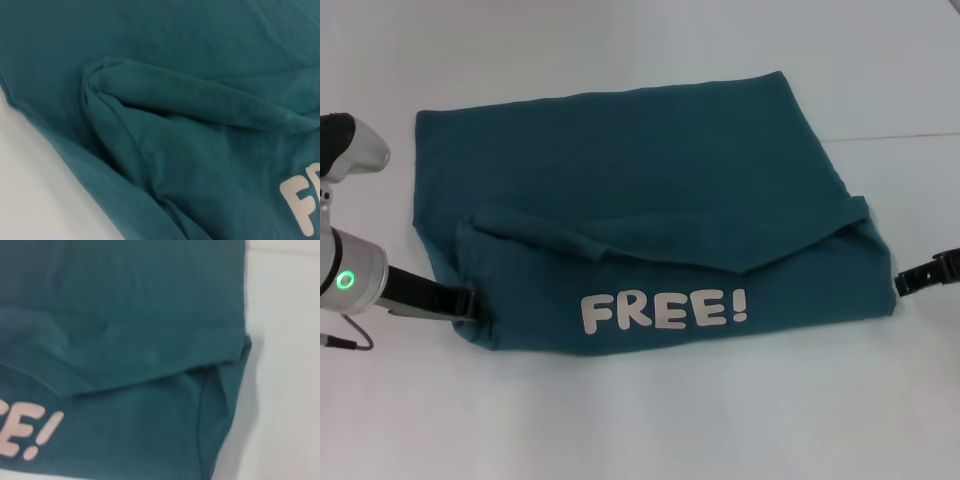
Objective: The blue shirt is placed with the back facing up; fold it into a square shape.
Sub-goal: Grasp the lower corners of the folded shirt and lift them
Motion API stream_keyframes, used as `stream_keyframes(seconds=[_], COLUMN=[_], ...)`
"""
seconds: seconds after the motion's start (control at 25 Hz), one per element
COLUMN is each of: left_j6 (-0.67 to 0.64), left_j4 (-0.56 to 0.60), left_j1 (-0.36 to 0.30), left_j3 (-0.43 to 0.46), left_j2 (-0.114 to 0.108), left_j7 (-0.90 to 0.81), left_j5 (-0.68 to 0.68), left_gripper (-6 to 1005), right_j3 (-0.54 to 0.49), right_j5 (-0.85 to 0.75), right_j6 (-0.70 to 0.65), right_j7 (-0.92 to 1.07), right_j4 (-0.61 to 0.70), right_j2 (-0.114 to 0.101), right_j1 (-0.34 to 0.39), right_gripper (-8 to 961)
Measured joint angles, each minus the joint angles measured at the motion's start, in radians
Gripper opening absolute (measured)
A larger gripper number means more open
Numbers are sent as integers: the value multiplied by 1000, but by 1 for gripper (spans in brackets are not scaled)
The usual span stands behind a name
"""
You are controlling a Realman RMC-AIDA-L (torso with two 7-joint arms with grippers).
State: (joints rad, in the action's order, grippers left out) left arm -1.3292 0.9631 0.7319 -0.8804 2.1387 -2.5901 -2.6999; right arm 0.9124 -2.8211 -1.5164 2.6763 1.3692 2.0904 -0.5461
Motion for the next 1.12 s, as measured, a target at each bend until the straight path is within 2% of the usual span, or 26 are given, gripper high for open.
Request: stream_keyframes(seconds=[0.32, 0.56, 0.88, 1.12], left_j6=[-3, 2, 6, 24], left_j4=[-5, -5, -5, -5], left_j1=[3, 3, 5, 6], left_j3=[1, 3, 7, 15], left_j2=[-5, -7, -7, -8], left_j7=[-1, -6, -8, -6], left_j5=[0, 1, 1, 1], left_gripper=[61, 61, 60, 60], right_j3=[3, 3, 3, -4], right_j5=[8, 8, 3, 6], right_j6=[148, 208, 259, 259], right_j7=[-3, -8, -15, -25], right_j4=[-142, -210, -315, -326], right_j2=[1, 0, -4, -6], right_j1=[-18, -47, -93, -102], right_gripper=[893, 888, 881, 876])
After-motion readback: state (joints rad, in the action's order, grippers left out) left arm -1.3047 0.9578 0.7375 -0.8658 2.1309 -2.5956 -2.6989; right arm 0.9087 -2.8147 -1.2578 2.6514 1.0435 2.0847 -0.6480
